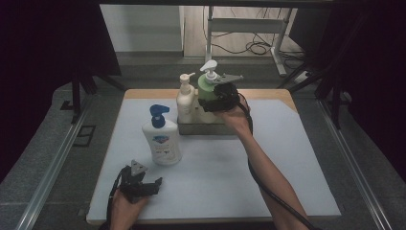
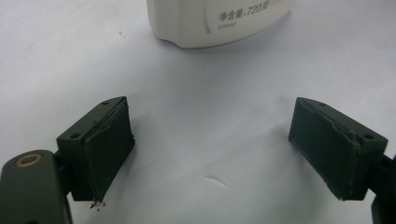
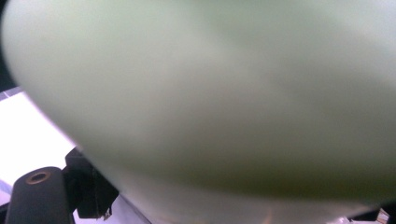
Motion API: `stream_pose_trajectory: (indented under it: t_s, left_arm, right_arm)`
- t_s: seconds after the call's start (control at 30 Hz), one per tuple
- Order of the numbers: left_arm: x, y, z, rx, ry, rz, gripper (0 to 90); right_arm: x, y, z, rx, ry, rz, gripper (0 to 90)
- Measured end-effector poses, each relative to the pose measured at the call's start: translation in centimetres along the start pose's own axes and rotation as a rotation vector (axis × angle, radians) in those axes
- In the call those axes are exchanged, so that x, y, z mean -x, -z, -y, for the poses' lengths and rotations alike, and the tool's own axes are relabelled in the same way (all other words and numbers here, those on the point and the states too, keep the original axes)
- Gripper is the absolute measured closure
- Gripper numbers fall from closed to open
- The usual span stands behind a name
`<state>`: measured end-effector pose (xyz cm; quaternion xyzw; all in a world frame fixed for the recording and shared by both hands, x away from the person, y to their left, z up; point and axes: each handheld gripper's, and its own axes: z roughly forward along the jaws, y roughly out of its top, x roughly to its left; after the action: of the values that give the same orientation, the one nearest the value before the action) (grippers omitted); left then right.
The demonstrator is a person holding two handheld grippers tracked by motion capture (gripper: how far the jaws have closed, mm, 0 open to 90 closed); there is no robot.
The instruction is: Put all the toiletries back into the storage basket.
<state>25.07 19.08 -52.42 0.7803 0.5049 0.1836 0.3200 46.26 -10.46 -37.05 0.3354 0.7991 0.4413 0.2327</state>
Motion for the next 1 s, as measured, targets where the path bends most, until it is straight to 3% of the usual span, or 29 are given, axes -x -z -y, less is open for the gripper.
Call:
stream_pose_trajectory:
  t_s: [1.0]
  left_arm:
    - [0.0, 0.0, 0.0, -0.001, -0.001, 0.001, 13.0]
  right_arm:
    - [0.3, -3.2, 2.5, -0.095, -0.030, -0.014, 12.6]
